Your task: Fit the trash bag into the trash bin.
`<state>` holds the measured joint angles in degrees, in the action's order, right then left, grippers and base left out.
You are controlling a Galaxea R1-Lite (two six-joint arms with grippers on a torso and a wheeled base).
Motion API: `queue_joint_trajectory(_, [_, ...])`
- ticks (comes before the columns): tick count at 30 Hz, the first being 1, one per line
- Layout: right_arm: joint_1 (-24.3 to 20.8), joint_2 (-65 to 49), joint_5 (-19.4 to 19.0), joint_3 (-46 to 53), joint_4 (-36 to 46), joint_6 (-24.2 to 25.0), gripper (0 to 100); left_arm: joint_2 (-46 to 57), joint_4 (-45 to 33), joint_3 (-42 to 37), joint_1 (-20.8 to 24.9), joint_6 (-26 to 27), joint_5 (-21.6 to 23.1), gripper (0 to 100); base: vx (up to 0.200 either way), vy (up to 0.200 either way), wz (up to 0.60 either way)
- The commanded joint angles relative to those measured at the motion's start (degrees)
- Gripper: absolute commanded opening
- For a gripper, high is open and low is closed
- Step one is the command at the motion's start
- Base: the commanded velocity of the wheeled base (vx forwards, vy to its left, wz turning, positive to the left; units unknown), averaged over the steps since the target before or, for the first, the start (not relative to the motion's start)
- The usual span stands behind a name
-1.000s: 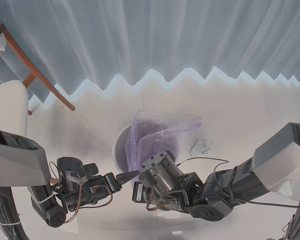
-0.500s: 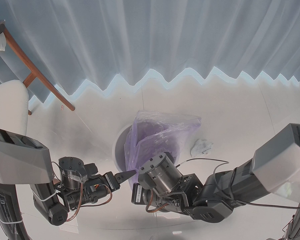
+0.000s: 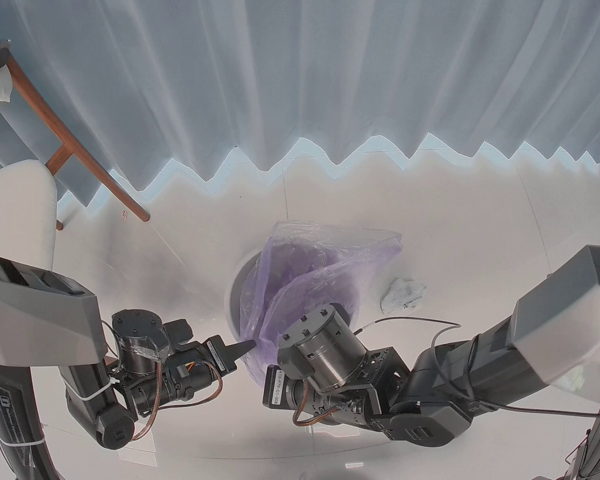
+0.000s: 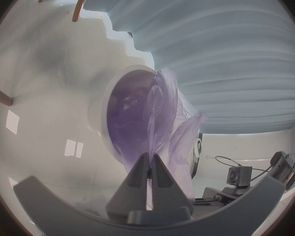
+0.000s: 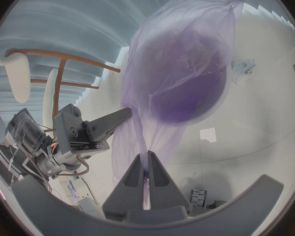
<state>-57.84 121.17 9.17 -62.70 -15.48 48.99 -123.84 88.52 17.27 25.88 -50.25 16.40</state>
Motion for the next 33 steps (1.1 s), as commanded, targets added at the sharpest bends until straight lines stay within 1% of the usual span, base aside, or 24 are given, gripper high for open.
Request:
queue_joint_trajectory(1, [0.36,-0.94,0.15,0.21,-0.07,0.4,0,0.53,0.08,0.13,-0.57,-0.02,0.04,0,0.0,0.0,0.0])
queue_joint_trajectory(6, [0.45,-1.03,2.08,0.73,-0.25,0.93,0,0.53,0.08,0.04,-0.3,-0.02,0.04,0,0.0,0.0,0.0])
queue_joint_trajectory(7, [0.63,-1.2,3.05,1.08,-0.69,1.19,100,0.62,0.08,0.04,-0.3,-0.02,0.04,0,0.0,0.0,0.0])
queue_joint_trajectory(9, [0.98,-1.56,3.23,1.26,-1.66,1.63,100,0.8,0.08,0.04,-0.39,-0.02,0.04,0,0.0,0.0,0.0])
queue_joint_trajectory(10, [1.59,-3.93,3.14,1.7,-3.24,3.13,100,1.06,-0.01,-0.14,-0.39,-0.02,0.04,0,0.0,0.0,0.0])
queue_joint_trajectory(12, [2.82,-7.18,2.7,2.05,-3.33,4.44,100,1.5,0.08,-0.4,-0.22,0.06,0.13,0,0.0,0.0,0.0])
queue_joint_trajectory(16, [7.22,-9.47,0.85,-0.5,-2.89,4.53,100,2.2,0.08,-1.45,0.4,0.15,0.57,0,0.0,0.0,0.0])
queue_joint_trajectory(17, [7.22,-9.47,0.85,-0.5,-2.89,4.53,100,2.2,0.08,-1.45,0.4,0.15,0.57,0,0.0,0.0,0.0])
queue_joint_trajectory(18, [9.33,-8.5,0.59,-3.31,-2.27,4.53,100,2.29,0.08,-1.89,0.66,0.24,0.65,0,0.0,0.0,0.0])
queue_joint_trajectory(19, [9.59,-8.24,0.59,-3.84,-2.01,4.62,100,2.29,0.08,-1.89,0.66,0.24,0.65,0,0.0,0.0,0.0])
queue_joint_trajectory(20, [11.35,-6.13,0.59,-7.09,-0.51,4.71,100,2.2,0.08,-2.07,0.84,0.5,0.65,0,0.0,0.0,0.0])
queue_joint_trajectory(22, [13.11,-3.84,0.5,-10.87,0.8,5.23,100,2.29,0.08,-2.42,0.93,0.59,0.74,0,0.0,0.0,0.0])
queue_joint_trajectory(24, [13.72,-2.61,0.5,-12.63,1.24,5.85,100,2.47,0.08,-2.6,1.01,0.59,0.74,0,0.0,0.0,0.0])
queue_joint_trajectory(26, [15.48,0.55,0.5,-17.28,2.03,6.38,100,4.05,0.08,-3.04,2.07,0.5,0.83,0,0.0,0.0,0.0])
queue_joint_trajectory(28, [15.92,1.52,0.5,-18.6,2.56,6.38,100,4.58,0.08,-3.39,2.42,0.59,0.92,0,0.0,0.0,0.0])
queue_joint_trajectory(33, [18.38,5.21,-0.2,-24.93,6.61,6.46,100,8.44,-0.01,-5.41,5.5,0.42,1.97,0,0.0,0.0,0.0])
